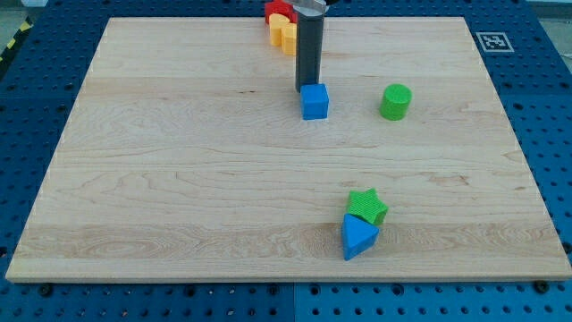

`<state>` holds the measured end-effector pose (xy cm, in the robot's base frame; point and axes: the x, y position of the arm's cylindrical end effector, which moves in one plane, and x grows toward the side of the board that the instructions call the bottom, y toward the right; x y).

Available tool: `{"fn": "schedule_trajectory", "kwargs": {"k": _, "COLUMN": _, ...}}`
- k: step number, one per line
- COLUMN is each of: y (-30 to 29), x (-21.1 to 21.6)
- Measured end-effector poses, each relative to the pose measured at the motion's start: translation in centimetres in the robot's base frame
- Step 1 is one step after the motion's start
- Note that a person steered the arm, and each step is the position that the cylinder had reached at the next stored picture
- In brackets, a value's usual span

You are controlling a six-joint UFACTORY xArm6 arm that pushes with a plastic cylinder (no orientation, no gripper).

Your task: Slide the blue cube to the bottom center

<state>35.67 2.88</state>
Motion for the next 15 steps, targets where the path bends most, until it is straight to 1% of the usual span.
{"fn": "schedule_trajectory", "kwargs": {"k": 2, "y": 1.0, "x": 2.0}}
{"fn": "schedule_trajectory", "kwargs": {"k": 3, "y": 1.6, "x": 3.9}}
{"fn": "schedule_trajectory", "kwargs": {"k": 5, "y": 4.7, "x": 7.7}}
{"fn": "schedule_trajectory", "kwargs": {"k": 6, "y": 5.5, "x": 8.9}}
{"fn": "schedule_trajectory", "kwargs": {"k": 7, "y": 5.5, "x": 9.0}}
{"fn": "schedule_trajectory", "kwargs": {"k": 9, "y": 4.0, "x": 9.6}}
{"fn": "schedule_trajectory", "kwargs": {"k": 12, "y": 1.5, "x": 13.8}}
{"fn": "schedule_trajectory", "kwargs": {"k": 15, "y": -3.5, "x": 14.3}}
